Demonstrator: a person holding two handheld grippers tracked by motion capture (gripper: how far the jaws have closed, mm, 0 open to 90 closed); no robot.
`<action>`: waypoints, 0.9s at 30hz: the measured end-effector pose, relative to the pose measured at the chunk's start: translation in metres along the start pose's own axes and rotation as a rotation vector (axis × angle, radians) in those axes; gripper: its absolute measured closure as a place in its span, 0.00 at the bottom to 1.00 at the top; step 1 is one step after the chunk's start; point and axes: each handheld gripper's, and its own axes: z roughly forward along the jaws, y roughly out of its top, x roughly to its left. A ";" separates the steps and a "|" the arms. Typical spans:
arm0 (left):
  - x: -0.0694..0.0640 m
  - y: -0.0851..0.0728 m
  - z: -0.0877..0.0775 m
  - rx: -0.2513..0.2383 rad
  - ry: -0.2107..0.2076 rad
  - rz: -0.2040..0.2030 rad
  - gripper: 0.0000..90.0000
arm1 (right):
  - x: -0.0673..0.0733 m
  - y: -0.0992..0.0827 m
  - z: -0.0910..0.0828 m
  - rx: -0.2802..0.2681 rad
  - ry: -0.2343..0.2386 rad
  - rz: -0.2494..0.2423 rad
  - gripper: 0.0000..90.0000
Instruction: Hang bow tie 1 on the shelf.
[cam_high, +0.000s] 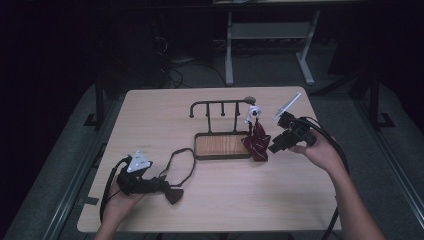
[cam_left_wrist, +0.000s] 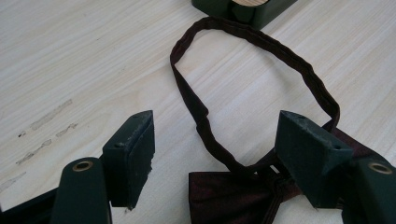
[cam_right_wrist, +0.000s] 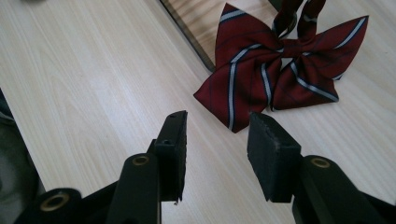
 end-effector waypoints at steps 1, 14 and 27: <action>0.000 0.000 0.000 0.001 0.000 0.000 0.32 | 0.000 -0.002 0.001 0.000 0.003 0.001 0.63; 0.000 0.000 0.000 0.004 0.000 -0.003 0.32 | 0.003 -0.017 0.010 -0.006 0.022 0.005 0.62; -0.001 0.000 0.001 0.001 -0.001 -0.008 0.32 | 0.006 -0.030 0.017 -0.015 0.038 0.019 0.61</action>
